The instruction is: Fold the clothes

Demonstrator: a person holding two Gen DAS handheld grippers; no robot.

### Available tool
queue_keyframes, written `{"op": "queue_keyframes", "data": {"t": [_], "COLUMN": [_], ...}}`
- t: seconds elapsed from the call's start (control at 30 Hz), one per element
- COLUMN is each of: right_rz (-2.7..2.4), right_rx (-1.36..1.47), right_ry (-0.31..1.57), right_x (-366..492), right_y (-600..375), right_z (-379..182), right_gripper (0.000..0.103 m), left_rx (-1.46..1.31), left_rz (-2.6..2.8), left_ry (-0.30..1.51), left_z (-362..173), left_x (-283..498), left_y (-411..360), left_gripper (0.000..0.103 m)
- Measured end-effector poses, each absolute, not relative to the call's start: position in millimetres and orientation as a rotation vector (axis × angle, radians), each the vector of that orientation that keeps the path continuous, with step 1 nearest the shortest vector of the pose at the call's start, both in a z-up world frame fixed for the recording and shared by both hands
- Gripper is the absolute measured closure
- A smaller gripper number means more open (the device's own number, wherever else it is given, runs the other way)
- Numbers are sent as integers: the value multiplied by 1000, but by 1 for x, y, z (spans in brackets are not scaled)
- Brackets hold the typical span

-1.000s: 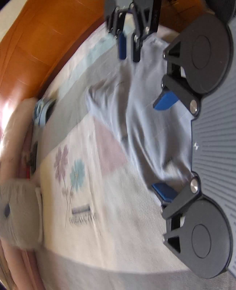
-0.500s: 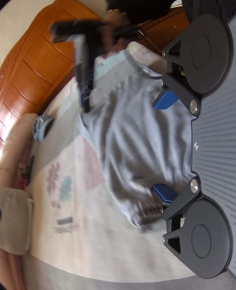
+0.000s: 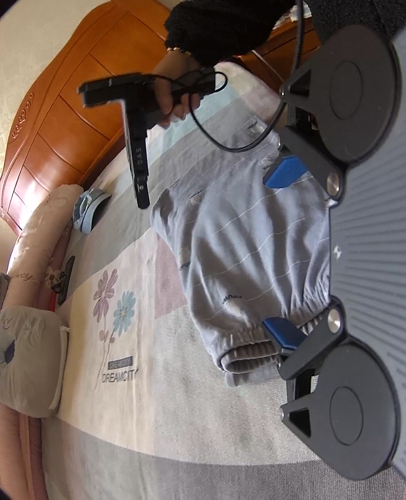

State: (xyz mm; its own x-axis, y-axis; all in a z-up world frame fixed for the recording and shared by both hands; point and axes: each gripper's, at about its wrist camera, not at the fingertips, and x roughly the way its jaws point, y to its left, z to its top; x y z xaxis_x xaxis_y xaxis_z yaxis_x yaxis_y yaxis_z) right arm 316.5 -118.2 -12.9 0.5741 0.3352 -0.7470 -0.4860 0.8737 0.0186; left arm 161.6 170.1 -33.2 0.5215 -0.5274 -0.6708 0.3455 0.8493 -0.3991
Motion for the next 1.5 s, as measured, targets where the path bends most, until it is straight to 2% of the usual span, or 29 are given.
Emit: {"op": "queue_keyframes", "data": {"t": [0.17,0.27,0.33,0.37,0.57,0.67,0.7,0.83,0.93,1.13,1.33,1.4,1.5], "right_rz": [571,610,670,701,821,829,832,910,1010,964,848,815,765], "right_rx": [-212,-292,-312,-319,-220,-161,-150,-57,-51,-161,-129,-152,-173], "right_ry": [938,937,902,885,745,790,815,784,780,848,883,884,876], "right_x": [348,339,333,331,347,373,378,365,342,325,324,316,302], "right_y": [-106,-103,-106,-107,-123,-129,-132,-164,-173,-163,-175,-172,-162], "right_z": [-37,-51,-51,-51,-40,-44,-46,-30,-21,-52,-42,-34,-22], "right_gripper": [70,71,80,94,97,94,90,89,82,81,79,68,60], "left_rx": [-236,-246,-258,-265,-298,-289,-282,-260,-252,-231,-199,-197,-172], "left_rz": [-438,-364,-301,-269,-117,-68,-55,-53,-73,-110,-116,-130,-171], "left_ry": [863,859,861,862,839,841,840,832,832,871,925,931,942], "left_z": [-25,-21,-19,-18,-6,-1,1,9,7,-13,-19,-17,-13], "left_x": [153,145,142,140,130,131,132,144,164,200,199,195,192], "left_y": [163,157,152,149,120,103,97,84,77,75,97,106,114], "left_gripper": [13,13,13,13,13,13,13,13,13,13,16,14,13]}}
